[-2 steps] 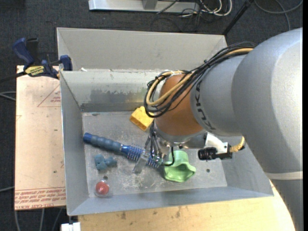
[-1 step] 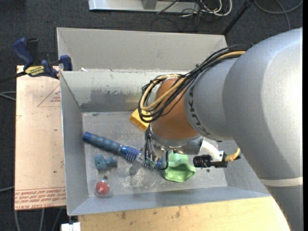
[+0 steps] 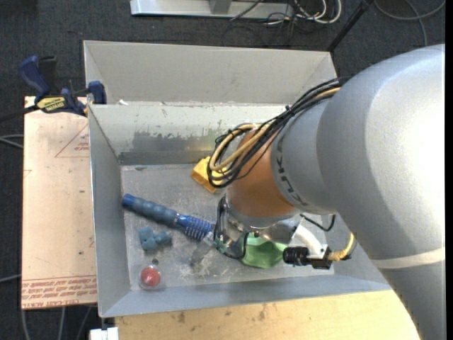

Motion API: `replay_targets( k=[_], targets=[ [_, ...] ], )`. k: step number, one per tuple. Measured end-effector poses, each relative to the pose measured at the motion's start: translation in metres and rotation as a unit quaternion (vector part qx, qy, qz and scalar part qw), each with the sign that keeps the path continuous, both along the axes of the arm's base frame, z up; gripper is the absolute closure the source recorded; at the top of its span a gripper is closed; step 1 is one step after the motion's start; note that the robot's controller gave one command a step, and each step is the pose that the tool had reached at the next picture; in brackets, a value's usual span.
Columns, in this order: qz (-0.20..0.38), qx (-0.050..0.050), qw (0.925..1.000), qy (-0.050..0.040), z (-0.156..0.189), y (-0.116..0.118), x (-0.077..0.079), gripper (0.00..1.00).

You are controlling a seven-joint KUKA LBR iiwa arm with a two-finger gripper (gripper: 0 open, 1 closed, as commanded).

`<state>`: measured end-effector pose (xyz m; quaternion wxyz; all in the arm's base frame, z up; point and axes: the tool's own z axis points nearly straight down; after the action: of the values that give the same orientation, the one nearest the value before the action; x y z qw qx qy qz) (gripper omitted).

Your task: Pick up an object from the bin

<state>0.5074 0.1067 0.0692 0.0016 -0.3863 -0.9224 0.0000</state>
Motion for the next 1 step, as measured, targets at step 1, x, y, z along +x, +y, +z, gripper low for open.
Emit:
replay_targets(
  k=[1],
  targets=[
    [0.001,0.000,1.0000,-0.0011,-0.0001,0.0005,0.0001,0.00]
  ],
)
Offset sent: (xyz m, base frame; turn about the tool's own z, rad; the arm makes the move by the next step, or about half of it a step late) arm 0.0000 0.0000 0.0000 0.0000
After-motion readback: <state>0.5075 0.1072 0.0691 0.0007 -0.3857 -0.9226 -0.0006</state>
